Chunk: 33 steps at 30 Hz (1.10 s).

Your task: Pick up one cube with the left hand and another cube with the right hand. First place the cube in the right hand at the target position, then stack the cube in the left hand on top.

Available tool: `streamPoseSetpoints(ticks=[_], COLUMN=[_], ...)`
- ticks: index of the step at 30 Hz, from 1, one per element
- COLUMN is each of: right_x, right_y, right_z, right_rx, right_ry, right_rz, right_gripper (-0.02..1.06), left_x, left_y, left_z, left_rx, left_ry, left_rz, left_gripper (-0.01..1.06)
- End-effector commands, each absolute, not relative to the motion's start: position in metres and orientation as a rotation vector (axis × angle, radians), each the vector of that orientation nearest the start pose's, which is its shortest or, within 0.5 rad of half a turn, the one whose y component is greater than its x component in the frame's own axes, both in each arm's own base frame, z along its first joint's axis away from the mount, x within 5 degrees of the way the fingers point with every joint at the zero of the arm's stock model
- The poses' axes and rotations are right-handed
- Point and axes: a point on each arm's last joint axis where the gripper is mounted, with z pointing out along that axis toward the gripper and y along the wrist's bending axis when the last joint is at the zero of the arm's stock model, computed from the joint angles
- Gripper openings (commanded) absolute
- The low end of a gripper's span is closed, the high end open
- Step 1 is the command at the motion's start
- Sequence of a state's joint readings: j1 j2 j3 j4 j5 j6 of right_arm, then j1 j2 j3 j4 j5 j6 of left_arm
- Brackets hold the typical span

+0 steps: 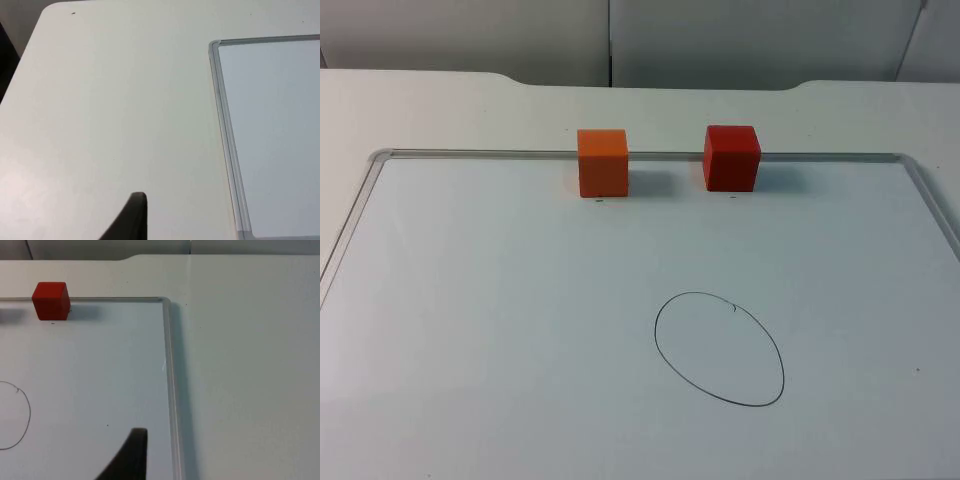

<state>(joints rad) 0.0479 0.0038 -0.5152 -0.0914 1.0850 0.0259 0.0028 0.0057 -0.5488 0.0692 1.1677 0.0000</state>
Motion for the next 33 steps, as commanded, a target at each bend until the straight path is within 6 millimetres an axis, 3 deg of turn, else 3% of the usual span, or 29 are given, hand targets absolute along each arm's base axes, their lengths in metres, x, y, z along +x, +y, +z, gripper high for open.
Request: streamPoseSetpoints(ticks=[1, 12, 20, 23, 24, 29, 30, 33], right_x=[-0.006, -0.007, 0.024, 0.060, 0.060, 0.133, 0.133, 0.184], right_y=[-0.007, -0.004, 0.000, 0.003, 0.003, 0.009, 0.009, 0.017], right_z=[0.279, 0.280, 0.310, 0.337, 0.337, 0.368, 0.368, 0.379], right_rx=[-0.023, -0.089, -0.113, -0.113, -0.113, -0.116, -0.116, -0.135], right_ry=[2.049, 2.049, 2.116, 2.135, 2.135, 2.222, 2.222, 2.287], right_rz=[-0.070, -0.067, -0.024, -0.005, -0.005, 0.047, 0.047, 0.116], right_gripper=[1.05, 1.05, 1.05, 1.05, 1.05, 1.04, 1.04, 1.04], left_x=[-0.015, -0.012, -0.012, -0.012, -0.012, -0.008, -0.008, -0.007], left_y=[0.005, 0.004, 0.004, 0.005, 0.005, 0.003, 0.003, 0.002], left_z=[0.284, 0.289, 0.289, 0.289, 0.289, 0.281, 0.281, 0.279], left_rx=[-0.014, -0.011, -0.017, -0.019, -0.019, -0.016, -0.016, -0.016], left_ry=[2.082, 2.024, 2.022, 2.012, 2.012, 2.048, 2.048, 2.050], left_rz=[0.078, 0.068, 0.067, 0.068, 0.068, 0.037, 0.037, 0.034], left_gripper=[1.05, 1.05, 1.05, 1.05, 1.05, 1.05, 1.05, 1.05])
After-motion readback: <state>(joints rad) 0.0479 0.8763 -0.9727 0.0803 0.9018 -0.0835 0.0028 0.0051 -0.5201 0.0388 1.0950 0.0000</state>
